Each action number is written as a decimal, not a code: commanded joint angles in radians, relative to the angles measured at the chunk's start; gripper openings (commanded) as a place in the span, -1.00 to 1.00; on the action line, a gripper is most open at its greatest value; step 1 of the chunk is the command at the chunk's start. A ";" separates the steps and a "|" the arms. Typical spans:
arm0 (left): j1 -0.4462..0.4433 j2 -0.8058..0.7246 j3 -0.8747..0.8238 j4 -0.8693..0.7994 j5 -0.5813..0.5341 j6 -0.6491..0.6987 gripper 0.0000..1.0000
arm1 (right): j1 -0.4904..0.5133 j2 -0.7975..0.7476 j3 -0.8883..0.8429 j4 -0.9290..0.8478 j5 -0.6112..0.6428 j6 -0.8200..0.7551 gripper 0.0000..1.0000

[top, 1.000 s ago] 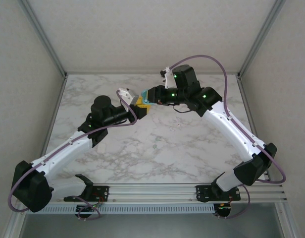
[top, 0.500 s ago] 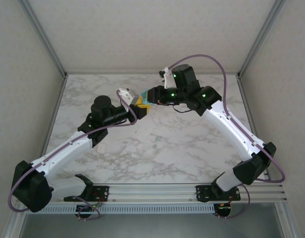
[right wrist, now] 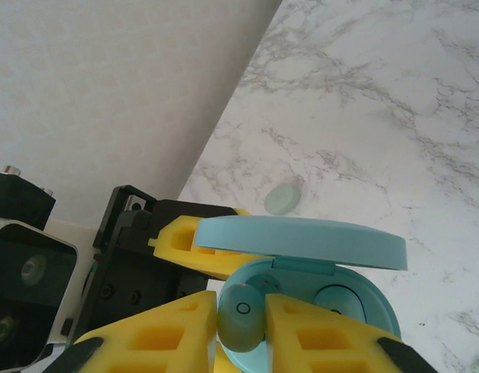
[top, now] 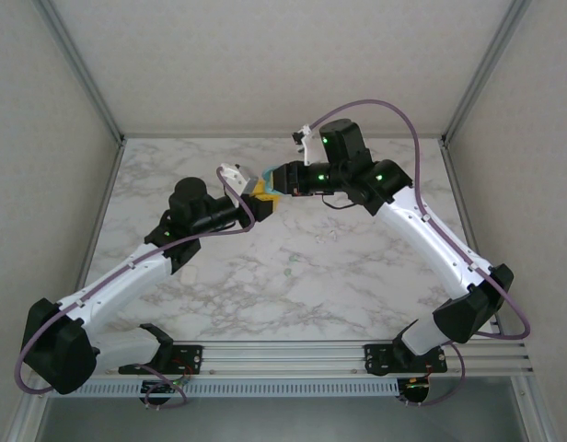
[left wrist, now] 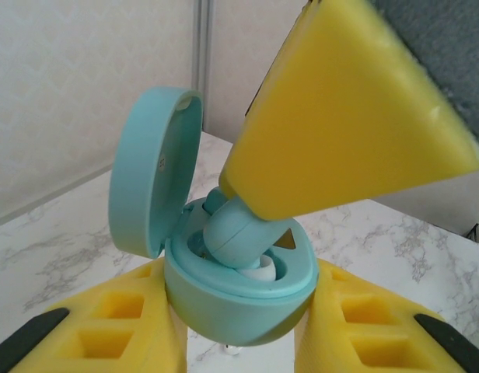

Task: Insert the wireless bluetooth earbuds into the charging case

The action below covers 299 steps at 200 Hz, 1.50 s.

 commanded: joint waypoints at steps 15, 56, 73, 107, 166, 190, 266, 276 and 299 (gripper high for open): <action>-0.011 -0.018 0.044 0.029 0.028 -0.006 -0.56 | 0.010 0.016 0.040 -0.041 0.006 -0.052 -0.47; -0.011 -0.018 0.050 0.020 0.044 -0.006 -0.57 | 0.010 -0.003 0.021 -0.006 -0.016 -0.083 -0.54; -0.012 -0.018 0.056 0.007 0.067 0.002 -0.57 | 0.010 0.001 0.026 -0.016 -0.047 -0.129 -0.49; -0.010 -0.018 0.083 -0.045 0.124 0.031 -0.57 | 0.010 0.008 0.047 -0.092 -0.066 -0.307 -0.53; -0.008 -0.028 0.102 -0.086 0.189 0.055 -0.57 | 0.007 0.009 0.077 -0.155 -0.065 -0.501 -0.41; -0.008 -0.028 0.105 -0.092 0.202 0.054 -0.57 | 0.006 0.002 0.086 -0.145 -0.029 -0.496 -0.34; -0.007 -0.025 0.080 -0.052 0.171 0.036 -0.57 | 0.004 -0.066 0.059 -0.075 0.020 -0.358 -0.17; -0.007 -0.024 0.076 -0.044 0.170 0.032 -0.57 | 0.005 -0.077 0.046 -0.067 0.038 -0.348 -0.17; -0.007 -0.021 0.072 -0.033 0.160 0.026 -0.57 | 0.004 -0.099 0.028 -0.050 0.020 -0.325 -0.17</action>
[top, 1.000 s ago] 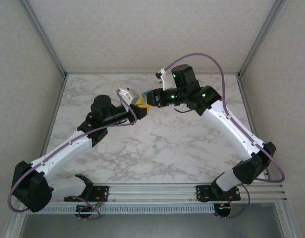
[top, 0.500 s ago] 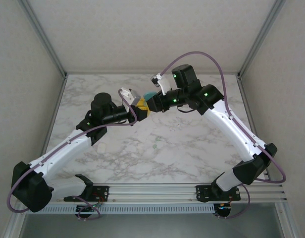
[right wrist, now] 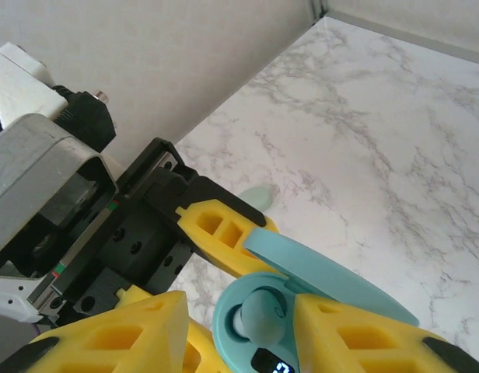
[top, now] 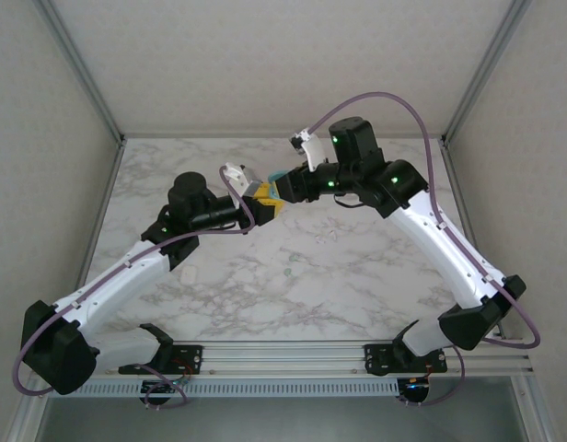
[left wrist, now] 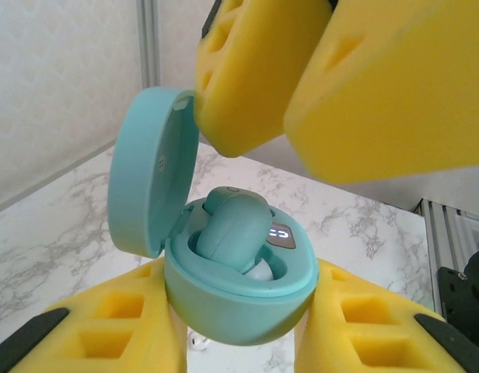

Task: Insert the wireless bluetooth earbuds into the charging case

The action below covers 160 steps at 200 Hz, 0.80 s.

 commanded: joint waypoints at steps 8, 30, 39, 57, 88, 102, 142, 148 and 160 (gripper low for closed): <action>-0.007 -0.020 0.010 0.064 0.017 -0.010 -0.57 | -0.002 -0.054 -0.031 0.056 -0.002 0.059 -0.17; -0.008 -0.026 -0.010 0.096 -0.018 -0.017 -0.57 | -0.001 -0.069 -0.034 0.064 -0.008 0.109 -0.21; -0.007 -0.027 -0.015 0.103 -0.028 -0.018 -0.57 | -0.002 -0.072 -0.030 0.052 0.016 0.132 -0.25; -0.008 -0.024 -0.015 0.104 -0.038 -0.014 -0.57 | -0.001 -0.068 -0.028 0.021 0.063 0.194 -0.29; -0.009 -0.020 -0.012 0.108 -0.048 -0.012 -0.57 | -0.001 -0.045 -0.031 0.024 0.056 0.287 -0.35; -0.009 -0.018 -0.010 0.107 -0.052 -0.011 -0.57 | -0.002 -0.032 -0.027 0.044 0.027 0.322 -0.40; -0.009 -0.017 -0.006 0.105 -0.064 -0.006 -0.57 | 0.000 -0.008 -0.026 0.070 0.030 0.357 -0.37; -0.009 -0.015 -0.006 0.103 -0.064 -0.007 -0.57 | 0.000 -0.006 -0.024 0.071 0.036 0.359 -0.36; -0.008 -0.014 -0.003 0.100 -0.063 -0.006 -0.57 | 0.000 -0.004 -0.027 0.086 0.048 0.371 -0.35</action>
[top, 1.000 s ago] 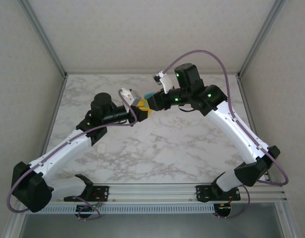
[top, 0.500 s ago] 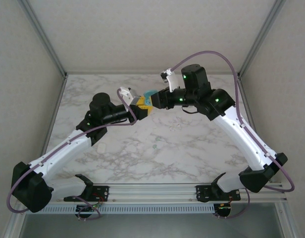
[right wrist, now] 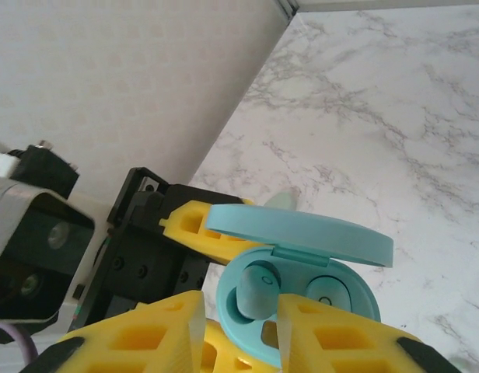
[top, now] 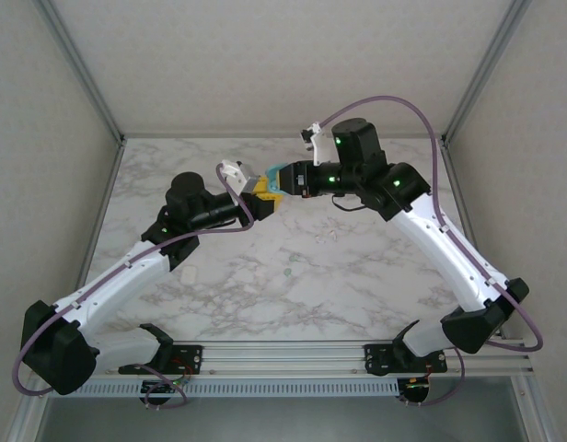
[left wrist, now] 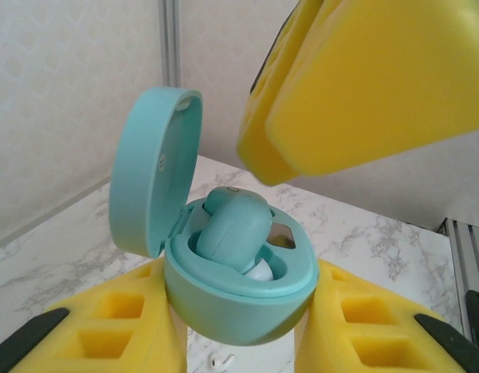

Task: Insert the wireless bluetooth earbuds into the charging case

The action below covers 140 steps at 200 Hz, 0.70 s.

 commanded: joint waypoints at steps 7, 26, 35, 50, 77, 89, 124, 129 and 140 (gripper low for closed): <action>-0.008 -0.012 0.003 0.038 -0.010 -0.001 -0.57 | 0.000 0.017 0.003 0.036 0.022 0.051 -0.35; -0.008 -0.009 0.006 0.037 -0.013 -0.001 -0.57 | 0.003 0.037 0.019 0.024 0.006 0.051 -0.35; -0.008 -0.008 0.009 0.037 -0.013 -0.003 -0.57 | 0.004 0.045 0.022 0.016 0.007 0.050 -0.36; -0.008 -0.005 0.015 0.034 -0.012 -0.001 -0.57 | 0.006 0.052 0.023 0.012 0.000 0.041 -0.37; -0.008 -0.003 0.020 0.028 -0.010 -0.001 -0.57 | 0.007 0.054 0.023 0.016 -0.011 0.019 -0.39; -0.008 -0.002 0.021 0.026 -0.008 -0.001 -0.57 | 0.007 0.058 0.027 0.016 -0.030 0.007 -0.38; -0.008 0.006 0.029 0.019 0.000 -0.006 -0.57 | 0.009 0.068 0.042 -0.017 -0.048 -0.044 -0.39; -0.008 0.006 0.029 0.017 -0.001 -0.006 -0.57 | 0.009 0.068 0.045 -0.026 -0.043 -0.054 -0.40; -0.008 0.007 0.031 0.020 -0.003 -0.006 -0.57 | 0.009 0.072 0.049 -0.038 -0.046 -0.068 -0.40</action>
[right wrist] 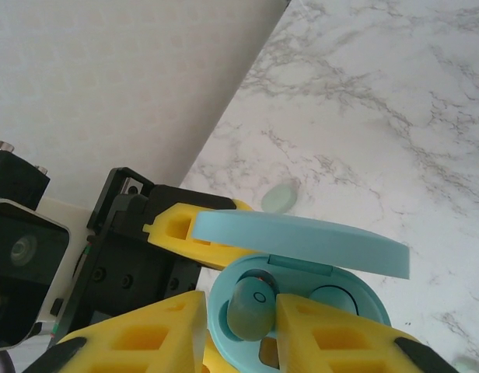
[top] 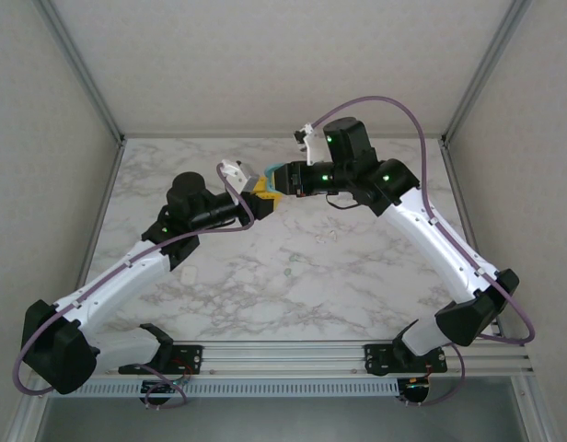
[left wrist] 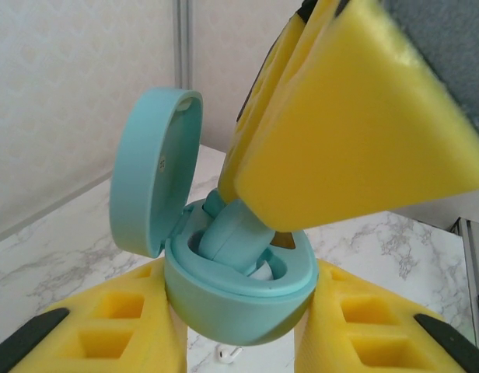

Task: Insert the wireless bluetooth earbuds into the charging case

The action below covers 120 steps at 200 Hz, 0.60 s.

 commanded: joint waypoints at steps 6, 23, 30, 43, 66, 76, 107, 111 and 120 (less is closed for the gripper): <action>-0.009 0.003 0.033 0.039 0.026 -0.007 -0.57 | 0.009 0.022 0.040 -0.040 -0.018 -0.059 -0.40; -0.009 0.008 0.039 0.035 0.031 -0.008 -0.57 | 0.009 0.028 0.038 -0.043 -0.017 -0.069 -0.40; -0.009 0.010 0.041 0.033 0.034 -0.007 -0.57 | 0.009 0.030 0.039 -0.045 -0.015 -0.075 -0.40; -0.009 0.010 0.044 0.031 0.037 -0.007 -0.57 | 0.009 0.036 0.043 -0.049 0.001 -0.079 -0.41; -0.009 0.006 0.044 0.022 0.048 -0.003 -0.57 | 0.009 0.049 0.058 -0.060 0.003 -0.097 -0.41; -0.009 0.002 0.043 0.018 0.050 -0.003 -0.57 | 0.009 0.055 0.067 -0.068 0.015 -0.100 -0.40; -0.009 -0.006 0.041 0.008 0.044 0.003 -0.57 | 0.009 0.071 0.089 -0.095 0.025 -0.116 -0.45; -0.010 -0.006 0.041 0.008 0.044 0.003 -0.58 | 0.009 0.071 0.089 -0.097 0.025 -0.119 -0.46; -0.009 -0.006 0.041 0.008 0.039 0.004 -0.58 | 0.009 0.071 0.090 -0.097 0.025 -0.121 -0.46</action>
